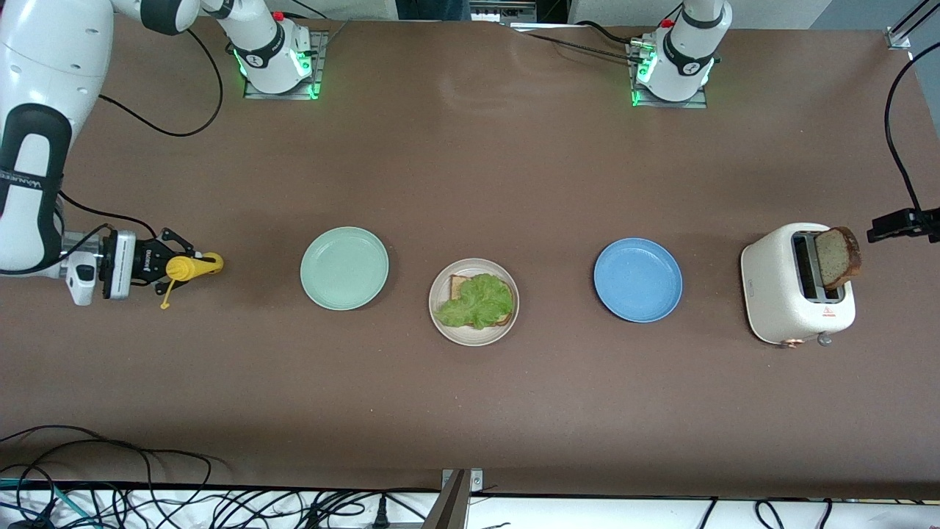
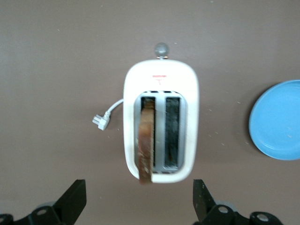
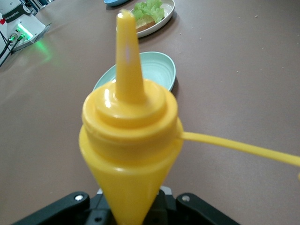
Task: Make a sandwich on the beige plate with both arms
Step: 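Set down the bottle with the right gripper while the left gripper grasps toast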
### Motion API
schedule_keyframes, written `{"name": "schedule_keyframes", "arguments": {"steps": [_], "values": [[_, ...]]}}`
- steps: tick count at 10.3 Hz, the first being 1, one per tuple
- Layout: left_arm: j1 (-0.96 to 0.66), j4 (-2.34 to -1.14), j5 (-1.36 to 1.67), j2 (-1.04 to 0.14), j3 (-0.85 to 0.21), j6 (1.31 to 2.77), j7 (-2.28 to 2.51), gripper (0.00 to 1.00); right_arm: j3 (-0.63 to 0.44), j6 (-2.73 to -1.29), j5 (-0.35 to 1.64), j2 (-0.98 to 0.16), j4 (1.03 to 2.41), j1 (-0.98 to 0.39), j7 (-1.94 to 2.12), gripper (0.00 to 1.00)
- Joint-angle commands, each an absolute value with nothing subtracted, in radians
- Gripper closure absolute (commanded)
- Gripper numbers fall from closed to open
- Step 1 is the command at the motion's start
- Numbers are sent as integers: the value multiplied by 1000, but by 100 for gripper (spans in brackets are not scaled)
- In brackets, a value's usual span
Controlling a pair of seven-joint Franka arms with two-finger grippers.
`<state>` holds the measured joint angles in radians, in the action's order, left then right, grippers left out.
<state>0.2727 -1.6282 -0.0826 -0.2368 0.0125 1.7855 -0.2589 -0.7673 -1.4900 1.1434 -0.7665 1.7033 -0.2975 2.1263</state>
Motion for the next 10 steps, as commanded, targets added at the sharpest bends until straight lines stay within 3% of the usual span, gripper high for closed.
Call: {"name": "schedule_keyframes", "arguments": {"steps": [1,2,4,5,7,8,10], "values": [[291,-1782,-95,-224,0,1955,-275,0,-759,-1514,1225,-799,1712,-290,2260,100],[293,-1851,-95,-221,0,2050,-278,0,-756,-1529,1236,-805,1712,-290,2308,100],[330,-1896,-28,-229,-2,2083,-279,1,-756,-1532,1256,-822,1712,-290,2368,100],[330,-1910,-8,-242,-2,2106,-279,8,-756,-1528,1288,-842,1712,-288,2411,100],[330,-1910,-2,-248,-2,2095,-270,78,-755,-1519,1313,-859,1713,-288,2439,100],[331,-1910,30,-250,-2,2067,-265,100,-738,-1519,1327,-865,1713,-282,2460,100],[330,-1892,43,-249,-2,2049,-264,100,-707,-1520,1347,-879,1712,-253,2476,100]]}}
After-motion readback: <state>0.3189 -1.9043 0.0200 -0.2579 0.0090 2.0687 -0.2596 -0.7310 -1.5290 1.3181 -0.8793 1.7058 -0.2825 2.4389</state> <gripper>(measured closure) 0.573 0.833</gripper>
